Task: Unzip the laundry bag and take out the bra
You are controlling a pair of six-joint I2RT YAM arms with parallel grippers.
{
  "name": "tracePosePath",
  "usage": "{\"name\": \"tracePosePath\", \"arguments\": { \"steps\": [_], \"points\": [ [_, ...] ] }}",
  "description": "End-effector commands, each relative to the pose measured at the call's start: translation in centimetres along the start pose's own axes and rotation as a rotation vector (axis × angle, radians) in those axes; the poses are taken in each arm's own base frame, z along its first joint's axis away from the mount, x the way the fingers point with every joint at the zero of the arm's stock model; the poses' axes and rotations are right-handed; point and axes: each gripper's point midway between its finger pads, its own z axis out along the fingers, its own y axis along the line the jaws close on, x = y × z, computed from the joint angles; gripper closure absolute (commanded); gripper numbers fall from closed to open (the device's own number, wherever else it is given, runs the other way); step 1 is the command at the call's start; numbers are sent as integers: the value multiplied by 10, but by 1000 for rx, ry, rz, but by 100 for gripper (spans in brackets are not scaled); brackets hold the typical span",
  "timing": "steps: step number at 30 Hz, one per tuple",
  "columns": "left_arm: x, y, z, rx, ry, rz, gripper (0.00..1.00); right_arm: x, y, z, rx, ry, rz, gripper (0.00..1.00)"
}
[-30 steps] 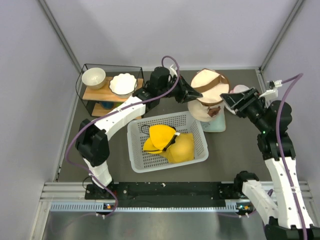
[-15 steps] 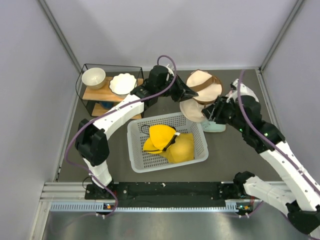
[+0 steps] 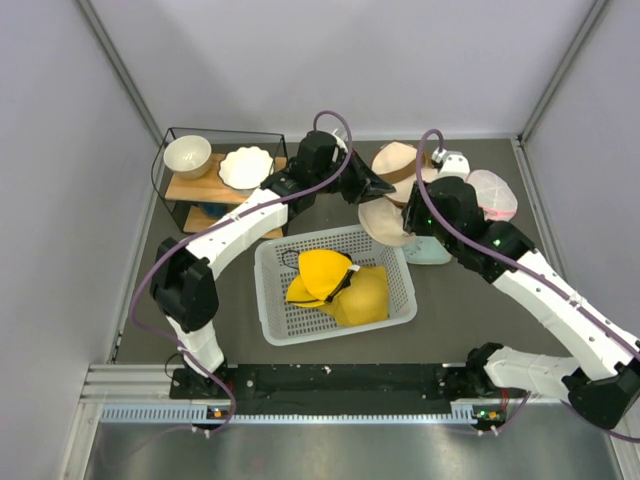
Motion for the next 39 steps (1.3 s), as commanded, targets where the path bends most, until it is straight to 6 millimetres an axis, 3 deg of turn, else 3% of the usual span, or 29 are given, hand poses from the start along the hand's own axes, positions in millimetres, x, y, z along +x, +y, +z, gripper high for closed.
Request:
{"name": "tracePosePath", "arguments": {
  "steps": [1, 5, 11, 16, 26, 35, 39],
  "points": [
    [-11, -51, -18, 131, -49, 74, 100, -20, 4, -1, 16, -60, -15, 63],
    [-12, -50, -16, 132, -49, 71, 100, -19, 6, 3, 10, -59, -16, 65],
    [-13, -51, -15, 133, -48, 71, 100, -21, 2, 4, 33, -75, -19, 78],
    [-14, -49, -16, 130, -50, 70, 100, -23, -9, -4, 62, -104, -18, 100],
    [-16, -51, -22, 139, -52, 79, 100, -22, -12, -6, 67, -106, -21, 100],
    [-32, -53, -41, 165, -37, 137, 100, -30, -66, -12, 77, -113, 34, 100],
    [-31, -56, -42, 183, 0, 167, 100, -28, -54, -9, -16, -86, -14, 100]
  ]
}}
